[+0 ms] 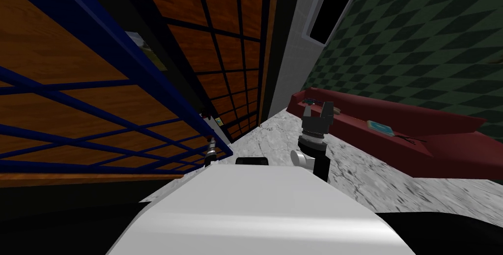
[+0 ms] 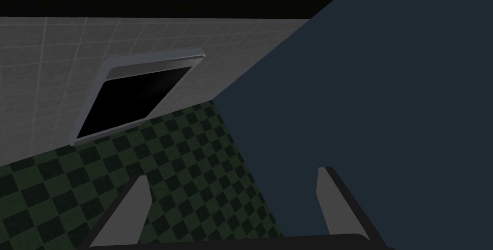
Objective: Pull the door open
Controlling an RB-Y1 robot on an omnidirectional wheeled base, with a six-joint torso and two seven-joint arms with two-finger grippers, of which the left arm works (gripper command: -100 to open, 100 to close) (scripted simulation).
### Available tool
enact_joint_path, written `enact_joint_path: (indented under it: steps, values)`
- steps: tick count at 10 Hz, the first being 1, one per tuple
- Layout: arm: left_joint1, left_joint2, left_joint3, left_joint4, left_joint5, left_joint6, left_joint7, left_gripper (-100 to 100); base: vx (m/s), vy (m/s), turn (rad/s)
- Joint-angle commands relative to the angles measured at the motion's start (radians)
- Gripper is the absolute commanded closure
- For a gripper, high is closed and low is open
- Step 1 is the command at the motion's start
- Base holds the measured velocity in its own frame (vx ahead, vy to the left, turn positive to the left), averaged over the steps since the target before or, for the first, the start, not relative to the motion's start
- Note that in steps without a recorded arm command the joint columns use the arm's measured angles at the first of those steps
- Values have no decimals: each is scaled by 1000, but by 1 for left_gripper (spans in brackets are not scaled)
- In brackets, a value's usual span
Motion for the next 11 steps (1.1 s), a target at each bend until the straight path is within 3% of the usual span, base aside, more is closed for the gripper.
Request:
enact_joint_path:
  steps: [1,3,7,11]
  values:
    - [6,24,14,-2,29,5,50,100,-65,17,-86]
    - [6,24,14,-2,29,5,61,100,-35,18,-27]
    - [-3,36,-8,12,64,0,168,100,-48,7,-73]
    - [-6,40,-16,16,76,-2,226,100,-29,10,-33]
